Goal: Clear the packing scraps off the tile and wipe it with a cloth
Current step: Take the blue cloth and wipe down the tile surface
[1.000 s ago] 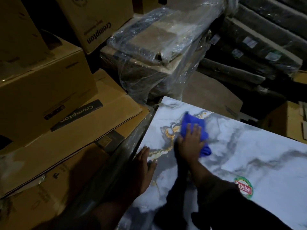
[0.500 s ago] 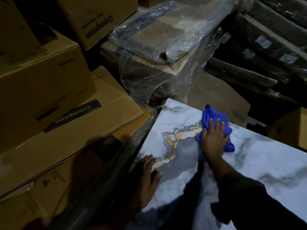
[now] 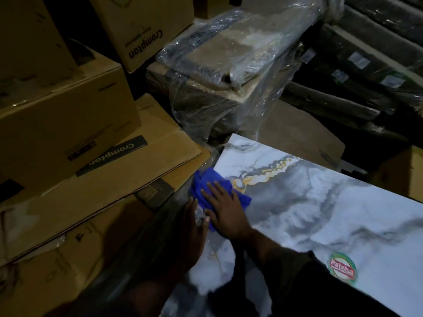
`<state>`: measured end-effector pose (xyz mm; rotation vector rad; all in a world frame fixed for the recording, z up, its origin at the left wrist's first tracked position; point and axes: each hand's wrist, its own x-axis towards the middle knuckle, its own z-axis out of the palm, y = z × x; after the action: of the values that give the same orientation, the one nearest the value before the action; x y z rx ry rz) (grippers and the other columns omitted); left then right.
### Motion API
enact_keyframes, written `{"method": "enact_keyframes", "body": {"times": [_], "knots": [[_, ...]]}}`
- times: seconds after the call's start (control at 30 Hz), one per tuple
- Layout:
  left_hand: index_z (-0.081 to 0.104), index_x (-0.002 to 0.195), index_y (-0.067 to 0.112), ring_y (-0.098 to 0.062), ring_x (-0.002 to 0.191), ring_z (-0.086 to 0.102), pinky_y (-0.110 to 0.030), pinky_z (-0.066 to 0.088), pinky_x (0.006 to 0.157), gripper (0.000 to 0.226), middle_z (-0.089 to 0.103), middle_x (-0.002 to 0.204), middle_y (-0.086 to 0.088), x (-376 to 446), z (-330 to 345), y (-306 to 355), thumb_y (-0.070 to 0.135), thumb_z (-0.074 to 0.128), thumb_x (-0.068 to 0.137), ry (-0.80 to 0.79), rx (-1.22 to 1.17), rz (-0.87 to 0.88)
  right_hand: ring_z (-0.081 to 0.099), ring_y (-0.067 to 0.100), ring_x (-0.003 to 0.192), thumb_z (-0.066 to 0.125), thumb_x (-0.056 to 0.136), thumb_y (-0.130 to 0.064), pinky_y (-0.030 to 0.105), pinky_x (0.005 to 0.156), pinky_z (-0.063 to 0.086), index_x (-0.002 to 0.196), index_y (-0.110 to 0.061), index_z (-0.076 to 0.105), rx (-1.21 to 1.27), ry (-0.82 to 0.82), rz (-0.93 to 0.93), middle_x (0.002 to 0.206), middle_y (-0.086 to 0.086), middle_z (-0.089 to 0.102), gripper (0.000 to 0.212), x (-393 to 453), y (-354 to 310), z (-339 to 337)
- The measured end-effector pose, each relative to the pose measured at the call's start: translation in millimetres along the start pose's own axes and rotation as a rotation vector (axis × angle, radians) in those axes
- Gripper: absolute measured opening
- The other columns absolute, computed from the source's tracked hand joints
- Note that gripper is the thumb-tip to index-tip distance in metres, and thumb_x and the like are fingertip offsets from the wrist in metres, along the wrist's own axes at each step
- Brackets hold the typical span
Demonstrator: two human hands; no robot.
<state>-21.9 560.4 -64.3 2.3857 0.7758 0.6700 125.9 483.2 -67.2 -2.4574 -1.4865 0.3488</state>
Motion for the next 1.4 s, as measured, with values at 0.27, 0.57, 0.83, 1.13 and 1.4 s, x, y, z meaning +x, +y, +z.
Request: {"method": "enact_keyframes", "body": {"times": [0.27, 0.57, 0.83, 1.13, 1.4], "knots": [[0.056, 0.142, 0.007, -0.029, 0.140, 0.048, -0.045, 0.042, 0.114, 0.057, 0.051, 0.150, -0.012, -43.5, -10.2, 1.4, 0.041, 0.059, 0.097, -0.341, 0.041, 0.100, 0.047, 0.019, 0.138, 0.060, 0.091, -0.052, 0.039, 0.092, 0.036, 0.139, -0.033, 0.058, -0.112, 0.172, 0.003, 0.156, -0.006, 0.044, 0.052, -205.6, -22.7, 35.2], [0.047, 0.149, 0.011, -0.026, 0.151, 0.032, -0.039, 0.021, 0.126, 0.064, 0.040, 0.159, -0.009, -103.7, -25.3, 11.7, 0.035, 0.068, 0.094, -0.507, 0.131, 0.233, 0.034, 0.038, 0.147, 0.045, 0.095, -0.046, 0.067, 0.109, 0.029, 0.149, -0.009, 0.047, -0.030, 0.484, 1.233, 0.160, 0.020, 0.036, 0.066, -293.2, 45.6, 9.7], [0.039, 0.149, -0.005, -0.035, 0.148, 0.035, -0.044, 0.029, 0.123, 0.054, 0.037, 0.157, -0.022, -106.7, -48.7, 18.1, 0.007, 0.056, 0.099, -0.512, -0.028, 0.135, 0.023, 0.025, 0.154, 0.050, 0.096, -0.041, 0.058, 0.115, 0.027, 0.156, -0.024, 0.039, 0.015, 0.263, 0.513, 0.166, 0.004, 0.028, 0.063, -227.4, -129.4, 65.6], [0.025, 0.159, 0.011, -0.021, 0.158, 0.010, -0.041, 0.002, 0.128, 0.069, 0.016, 0.169, -0.008, -155.7, -51.3, 6.3, 0.048, 0.044, 0.104, -0.594, 0.249, 0.319, 0.030, 0.024, 0.152, 0.041, 0.096, -0.051, 0.058, 0.110, 0.040, 0.155, -0.026, 0.041, -0.143, 0.327, 0.758, 0.164, 0.002, 0.032, 0.064, -382.5, -89.2, 65.6], [0.025, 0.159, 0.016, -0.018, 0.158, 0.007, -0.040, 0.002, 0.128, 0.069, 0.015, 0.169, -0.004, -159.3, -56.4, 17.8, 0.048, 0.046, 0.103, -0.609, 0.304, 0.287, 0.038, 0.028, 0.147, 0.062, 0.094, -0.038, 0.059, 0.106, 0.039, 0.149, -0.021, 0.050, -0.035, 0.435, 1.185, 0.160, 0.007, 0.041, 0.059, -340.0, -136.5, 69.4]]}}
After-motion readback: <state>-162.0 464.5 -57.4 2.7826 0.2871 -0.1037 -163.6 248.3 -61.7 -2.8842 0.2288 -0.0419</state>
